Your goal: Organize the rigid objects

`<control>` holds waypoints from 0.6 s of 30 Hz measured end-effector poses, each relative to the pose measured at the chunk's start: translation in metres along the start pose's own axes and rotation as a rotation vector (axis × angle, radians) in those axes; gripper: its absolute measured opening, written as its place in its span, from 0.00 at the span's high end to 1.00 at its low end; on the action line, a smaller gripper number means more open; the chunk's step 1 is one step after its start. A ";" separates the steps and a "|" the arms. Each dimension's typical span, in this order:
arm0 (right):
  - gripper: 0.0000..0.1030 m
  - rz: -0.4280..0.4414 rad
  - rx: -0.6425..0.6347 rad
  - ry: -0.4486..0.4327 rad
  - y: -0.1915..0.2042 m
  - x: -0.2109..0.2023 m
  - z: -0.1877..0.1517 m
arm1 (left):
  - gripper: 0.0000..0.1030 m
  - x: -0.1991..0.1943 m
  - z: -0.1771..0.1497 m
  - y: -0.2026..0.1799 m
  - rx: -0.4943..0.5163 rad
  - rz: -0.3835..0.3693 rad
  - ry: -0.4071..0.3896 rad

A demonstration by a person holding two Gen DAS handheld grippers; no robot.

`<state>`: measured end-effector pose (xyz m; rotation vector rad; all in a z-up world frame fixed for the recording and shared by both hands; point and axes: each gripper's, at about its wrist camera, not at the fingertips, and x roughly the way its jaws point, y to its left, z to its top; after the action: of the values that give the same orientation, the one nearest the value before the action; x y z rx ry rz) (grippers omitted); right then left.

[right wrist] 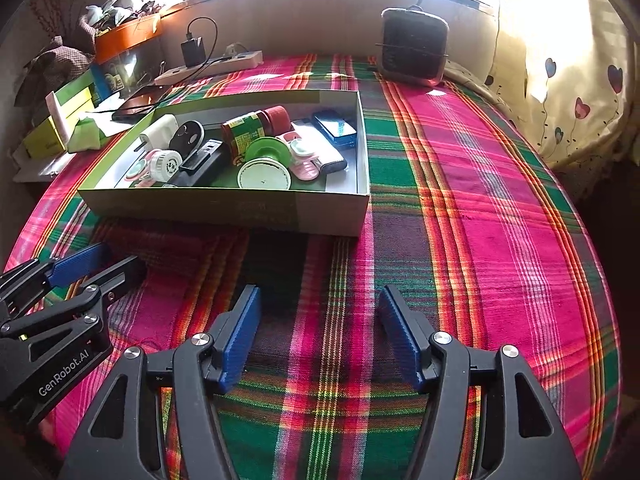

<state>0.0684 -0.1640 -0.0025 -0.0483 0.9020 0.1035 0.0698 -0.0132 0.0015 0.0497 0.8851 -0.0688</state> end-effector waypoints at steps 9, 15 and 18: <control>0.37 -0.004 -0.004 0.001 0.001 0.001 0.000 | 0.56 0.000 0.000 0.000 -0.003 0.003 0.000; 0.36 -0.003 -0.004 0.001 0.001 0.001 0.000 | 0.56 0.000 0.000 0.000 -0.002 0.002 0.000; 0.36 -0.003 -0.004 0.001 0.001 0.001 0.000 | 0.56 0.000 0.000 0.000 -0.002 0.003 0.000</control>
<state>0.0693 -0.1632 -0.0031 -0.0537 0.9030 0.1022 0.0702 -0.0134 0.0015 0.0490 0.8854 -0.0655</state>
